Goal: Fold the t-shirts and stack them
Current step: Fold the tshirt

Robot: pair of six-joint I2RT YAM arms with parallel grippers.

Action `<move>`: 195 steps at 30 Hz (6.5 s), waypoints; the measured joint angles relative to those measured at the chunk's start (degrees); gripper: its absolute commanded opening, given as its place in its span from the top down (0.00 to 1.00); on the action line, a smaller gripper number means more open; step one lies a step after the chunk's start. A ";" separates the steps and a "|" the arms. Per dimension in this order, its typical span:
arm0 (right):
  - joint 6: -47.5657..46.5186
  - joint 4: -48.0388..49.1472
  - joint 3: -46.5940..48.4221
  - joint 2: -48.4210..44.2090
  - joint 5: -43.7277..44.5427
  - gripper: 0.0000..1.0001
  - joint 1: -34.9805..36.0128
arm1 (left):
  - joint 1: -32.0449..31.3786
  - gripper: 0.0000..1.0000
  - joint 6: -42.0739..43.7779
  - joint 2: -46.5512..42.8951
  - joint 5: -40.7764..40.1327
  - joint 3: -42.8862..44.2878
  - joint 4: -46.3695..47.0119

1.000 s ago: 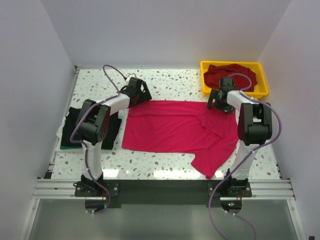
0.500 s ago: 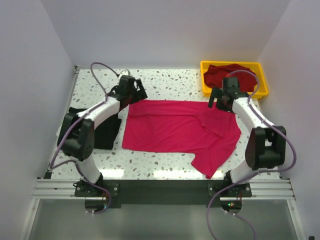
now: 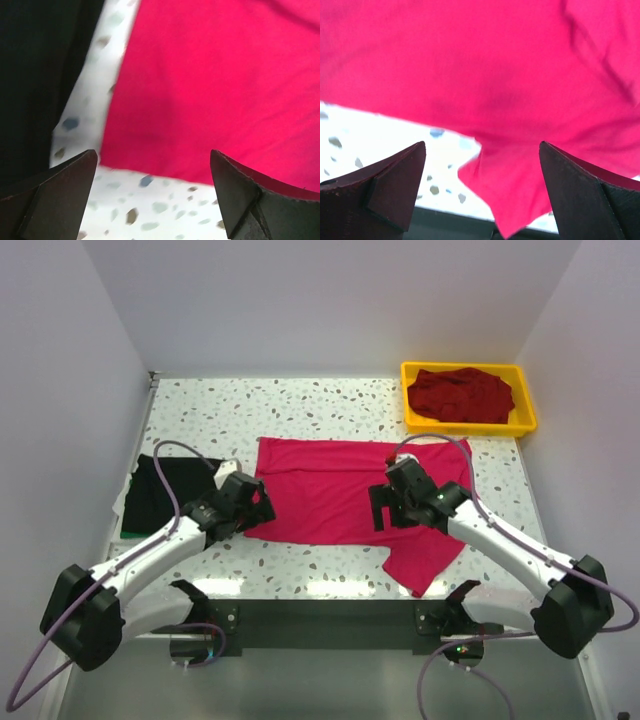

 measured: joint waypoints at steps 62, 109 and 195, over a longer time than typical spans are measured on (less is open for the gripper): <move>33.18 -19.89 -14.97 0.76 4.94 1.00 22.38 | -0.02 1.00 -14.88 1.16 -6.99 -9.05 0.22; -3.34 -3.69 26.23 28.20 17.86 1.00 -19.19 | 12.66 1.00 -3.65 29.24 -1.77 19.89 9.11; -7.89 14.91 29.40 46.40 -3.56 0.01 -10.36 | -6.27 0.00 -6.64 1.81 10.95 -12.55 16.79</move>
